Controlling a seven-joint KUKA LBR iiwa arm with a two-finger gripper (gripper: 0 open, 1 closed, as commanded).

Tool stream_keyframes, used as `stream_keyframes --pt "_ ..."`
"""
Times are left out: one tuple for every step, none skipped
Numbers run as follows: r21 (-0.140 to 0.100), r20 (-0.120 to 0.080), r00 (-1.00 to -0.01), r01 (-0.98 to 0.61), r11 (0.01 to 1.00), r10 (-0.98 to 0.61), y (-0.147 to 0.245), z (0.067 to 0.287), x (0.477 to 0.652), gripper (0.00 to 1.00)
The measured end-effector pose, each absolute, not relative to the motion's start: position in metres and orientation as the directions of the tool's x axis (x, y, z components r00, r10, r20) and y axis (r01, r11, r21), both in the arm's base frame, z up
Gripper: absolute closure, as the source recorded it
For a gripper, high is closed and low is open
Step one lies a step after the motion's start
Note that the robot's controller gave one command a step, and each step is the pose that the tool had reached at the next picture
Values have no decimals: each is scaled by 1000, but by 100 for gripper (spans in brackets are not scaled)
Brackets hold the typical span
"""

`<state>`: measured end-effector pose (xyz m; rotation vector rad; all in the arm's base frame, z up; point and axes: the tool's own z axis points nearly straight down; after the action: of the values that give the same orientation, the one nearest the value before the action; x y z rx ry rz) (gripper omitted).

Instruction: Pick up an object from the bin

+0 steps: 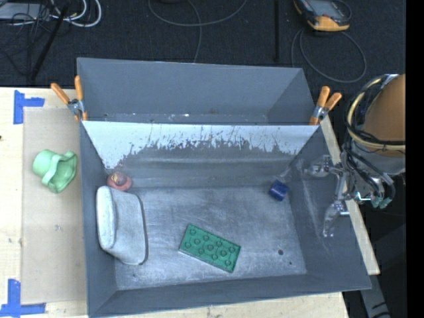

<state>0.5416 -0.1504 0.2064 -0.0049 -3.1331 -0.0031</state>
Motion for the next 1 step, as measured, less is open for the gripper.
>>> stream_keyframes --pt "2 -1 -939 -345 939 -345 -121 73 547 0"
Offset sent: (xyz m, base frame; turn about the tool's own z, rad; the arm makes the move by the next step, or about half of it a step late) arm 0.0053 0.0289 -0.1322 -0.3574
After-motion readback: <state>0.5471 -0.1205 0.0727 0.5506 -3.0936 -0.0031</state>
